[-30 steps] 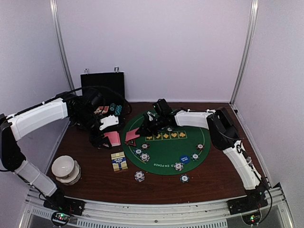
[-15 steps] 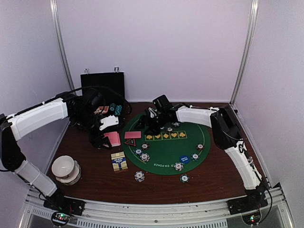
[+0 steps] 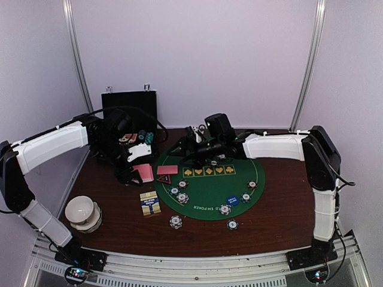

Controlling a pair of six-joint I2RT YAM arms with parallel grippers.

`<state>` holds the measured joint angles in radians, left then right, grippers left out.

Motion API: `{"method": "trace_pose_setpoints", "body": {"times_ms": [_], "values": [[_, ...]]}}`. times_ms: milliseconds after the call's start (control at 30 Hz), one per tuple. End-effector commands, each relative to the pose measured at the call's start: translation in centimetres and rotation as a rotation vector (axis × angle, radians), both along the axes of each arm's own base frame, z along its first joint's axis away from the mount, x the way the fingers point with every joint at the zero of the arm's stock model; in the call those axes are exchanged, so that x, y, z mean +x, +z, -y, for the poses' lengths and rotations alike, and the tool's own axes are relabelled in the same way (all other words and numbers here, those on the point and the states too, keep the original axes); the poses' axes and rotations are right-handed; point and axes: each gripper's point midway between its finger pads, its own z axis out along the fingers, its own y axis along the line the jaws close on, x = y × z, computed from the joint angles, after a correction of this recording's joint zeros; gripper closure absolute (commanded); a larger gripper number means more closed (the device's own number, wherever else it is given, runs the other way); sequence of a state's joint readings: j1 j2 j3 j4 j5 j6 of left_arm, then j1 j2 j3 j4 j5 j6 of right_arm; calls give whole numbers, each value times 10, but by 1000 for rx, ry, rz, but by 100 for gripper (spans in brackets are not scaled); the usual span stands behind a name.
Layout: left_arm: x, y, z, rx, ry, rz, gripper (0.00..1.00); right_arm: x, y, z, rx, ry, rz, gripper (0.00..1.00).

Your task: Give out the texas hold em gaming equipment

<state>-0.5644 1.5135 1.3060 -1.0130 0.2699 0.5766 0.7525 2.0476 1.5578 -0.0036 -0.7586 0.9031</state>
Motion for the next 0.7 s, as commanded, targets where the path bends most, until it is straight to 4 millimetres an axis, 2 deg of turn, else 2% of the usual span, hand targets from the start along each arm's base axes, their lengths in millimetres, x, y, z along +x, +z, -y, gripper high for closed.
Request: {"method": "trace_pose_setpoints", "body": {"times_ms": [0, 133, 367, 667], "values": [[10, 14, 10, -52, 9, 23, 100, -38, 26, -16, 126, 65, -16, 13], [11, 15, 12, -62, 11, 16, 100, -56, 31, -23, 173, 90, -25, 13], [13, 16, 15, -70, 11, 11, 100, -71, 33, -36, 186, 139, -33, 13], [14, 19, 18, -83, 10, 10, 100, -75, 27, -54, 179, 176, -50, 14]]}}
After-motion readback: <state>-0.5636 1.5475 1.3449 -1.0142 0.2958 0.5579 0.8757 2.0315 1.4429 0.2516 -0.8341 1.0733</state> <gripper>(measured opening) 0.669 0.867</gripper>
